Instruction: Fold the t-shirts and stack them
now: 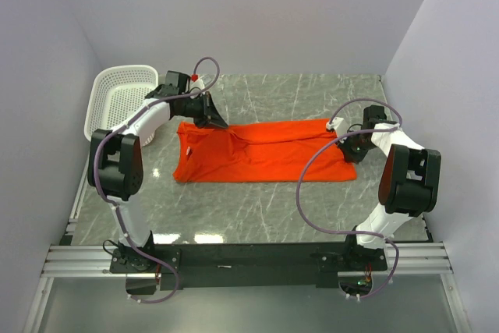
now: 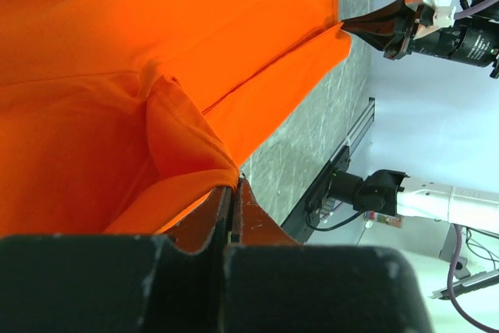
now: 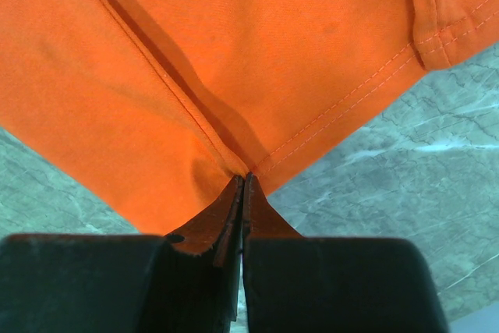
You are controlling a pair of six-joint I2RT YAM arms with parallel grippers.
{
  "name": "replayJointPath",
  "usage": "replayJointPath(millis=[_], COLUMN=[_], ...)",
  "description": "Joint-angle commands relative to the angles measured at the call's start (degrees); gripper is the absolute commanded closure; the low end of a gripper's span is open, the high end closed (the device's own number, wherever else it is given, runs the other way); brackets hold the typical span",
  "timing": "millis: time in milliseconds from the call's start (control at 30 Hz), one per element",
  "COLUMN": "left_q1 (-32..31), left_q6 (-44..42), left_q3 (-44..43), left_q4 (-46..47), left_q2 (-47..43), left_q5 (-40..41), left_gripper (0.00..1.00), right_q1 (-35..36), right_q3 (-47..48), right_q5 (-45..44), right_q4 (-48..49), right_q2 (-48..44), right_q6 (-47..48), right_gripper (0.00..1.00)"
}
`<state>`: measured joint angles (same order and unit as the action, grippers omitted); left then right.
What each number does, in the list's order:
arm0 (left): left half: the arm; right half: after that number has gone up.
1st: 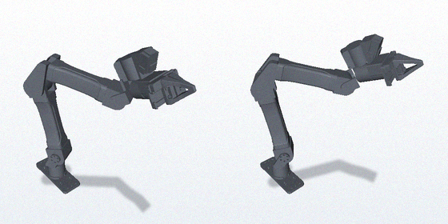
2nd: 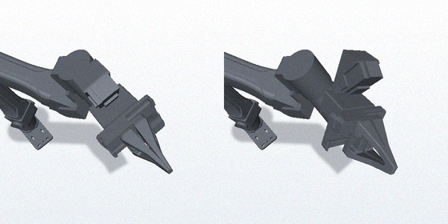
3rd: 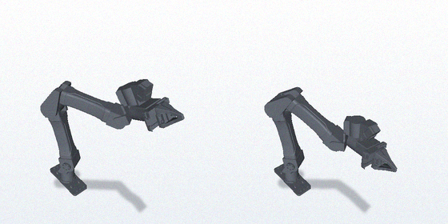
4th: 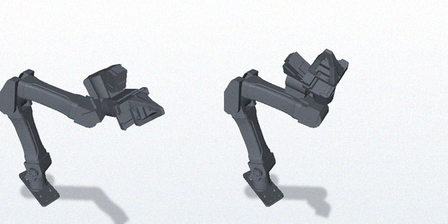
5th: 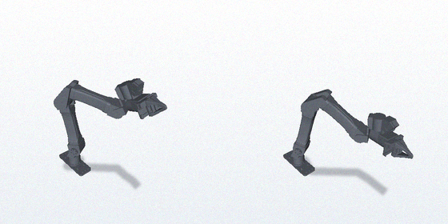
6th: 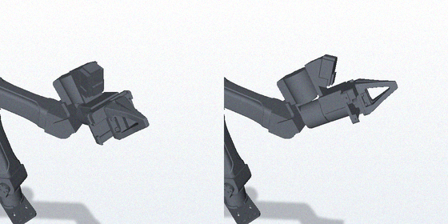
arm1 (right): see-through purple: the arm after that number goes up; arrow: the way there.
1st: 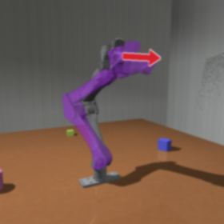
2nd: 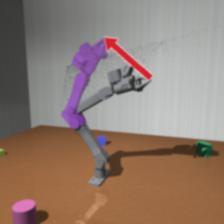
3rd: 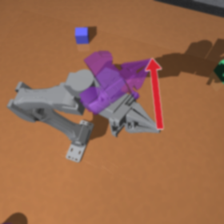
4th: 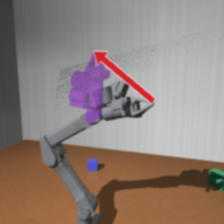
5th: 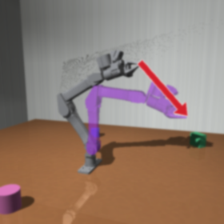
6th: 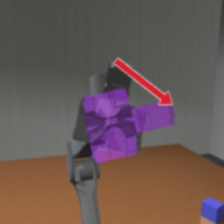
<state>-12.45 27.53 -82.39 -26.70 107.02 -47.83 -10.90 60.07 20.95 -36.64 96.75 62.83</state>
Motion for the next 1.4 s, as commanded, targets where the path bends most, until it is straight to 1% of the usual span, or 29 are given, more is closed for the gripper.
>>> replayJointPath(millis=[0,367,500,767,967,1000,1033,1067,1100,1133,1167,1200,1233,1267,1300,1333,1367], left_q1=[0.32,1.02,1.55,2.60,2.69,2.69,2.69,2.69,2.69,2.69,2.69,2.69,2.60,2.60,2.60,2.60,2.60], left_q6=[-3.53,-6.08,-6.44,-5.21,-4.77,-4.59,-4.42,-4.33,-3.98,-3.54,-3.27,-3.10,-2.66,-2.48,-2.48,-2.22,-2.04], left_q3=[-4.00,-9.89,-10.69,-10.25,-12.88,-13.41,-14.37,-14.73,-15.16,-15.43,-15.87,-16.05,-16.57,-16.84,-17.19,-17.71,-17.46], left_q4=[-1.60,-5.03,-5.73,-5.38,-6.61,-7.05,-7.31,-7.32,-7.32,-6.62,-6.35,-5.83,-5.04,-4.77,-4.68,-4.77,-4.16], left_q2=[1.08,6.88,8.11,8.46,10.31,10.92,11.19,11.28,11.10,10.67,10.23,8.83,8.12,7.51,6.19,5.48,4.52], left_q5=[-2.00,-2.35,-2.17,1.34,4.06,5.11,5.64,6.34,7.39,10.19,11.87,13.45,14.95,18.36,19.78,21.19,24.86], left_gripper=[0.99,0.99,0.99,0.99,0.96,0.95,0.89,0.87,0.84,0.81,0.74,0.69,0.60,0.58,0.58,0.57,0.57], right_q1=[-0.44,-0.36,-0.44,-0.44,-0.35,-0.44,-0.44,-0.44,-0.36,-0.35,-0.44,-0.36,-0.27,-0.35,-0.09,0.69,1.31], right_q3=[2.59,2.42,2.42,2.50,2.59,2.59,2.59,2.59,2.68,2.77,2.42,2.07,1.72,1.45,1.45,1.54,2.15], right_q5=[0.14,-0.03,-0.03,-0.03,0.06,0.06,0.14,0.14,0.14,0.58,1.02,1.20,2.07,2.60,3.39,4.53,5.41], right_q4=[0.87,1.05,1.05,1.05,1.05,1.05,1.13,1.40,2.01,2.28,2.54,4.28,4.91,5.09,5.09,4.57,3.69], right_q2=[0.37,0.19,0.28,0.37,0.11,0.02,0.02,-0.33,-0.68,-1.21,-3.30,-4.80,-6.38,-7.88,-10.50,-11.66,-13.06], right_q6=[-0.43,-0.34,-0.34,-0.42,-0.60,-0.69,-0.78,-1.65,-2.61,-3.75,-5.59,-6.92,-8.41,-10.25,-10.97,-11.41,-11.32], right_gripper=[0.97,0.96,0.96,0.95,0.91,0.87,0.82,0.74,0.72,0.71,0.64,0.62,0.59,0.56,0.48,0.44,0.40])
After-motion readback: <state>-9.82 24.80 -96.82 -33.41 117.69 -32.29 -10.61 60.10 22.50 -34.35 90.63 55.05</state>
